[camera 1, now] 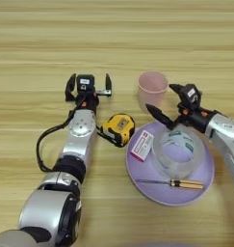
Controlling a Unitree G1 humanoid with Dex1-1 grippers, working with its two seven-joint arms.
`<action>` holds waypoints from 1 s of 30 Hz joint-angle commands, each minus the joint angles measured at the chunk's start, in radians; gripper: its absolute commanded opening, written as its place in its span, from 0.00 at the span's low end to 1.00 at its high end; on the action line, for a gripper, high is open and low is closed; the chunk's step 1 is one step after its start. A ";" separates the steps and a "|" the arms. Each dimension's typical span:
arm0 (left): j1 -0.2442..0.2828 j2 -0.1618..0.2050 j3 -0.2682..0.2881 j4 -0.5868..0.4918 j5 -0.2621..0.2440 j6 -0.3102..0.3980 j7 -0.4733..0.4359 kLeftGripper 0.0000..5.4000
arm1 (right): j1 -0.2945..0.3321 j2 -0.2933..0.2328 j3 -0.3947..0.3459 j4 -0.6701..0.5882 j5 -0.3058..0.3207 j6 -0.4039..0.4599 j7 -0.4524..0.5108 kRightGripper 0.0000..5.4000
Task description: Move the objects on the table
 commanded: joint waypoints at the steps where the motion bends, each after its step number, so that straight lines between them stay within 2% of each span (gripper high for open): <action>1: -0.009 -0.006 -0.003 0.001 0.003 0.004 0.006 1.00 | -0.050 0.012 0.001 0.049 -0.021 -0.016 -0.007 0.99; 16: -0.009 -0.006 -0.003 0.002 0.003 0.003 0.005 1.00 | -0.153 0.049 -0.018 0.265 -0.061 -0.131 -0.036 0.99; 30: -0.006 -0.007 -0.004 -0.003 0.003 0.003 0.006 1.00 | -0.224 0.086 -0.015 0.369 -0.071 -0.176 -0.030 0.99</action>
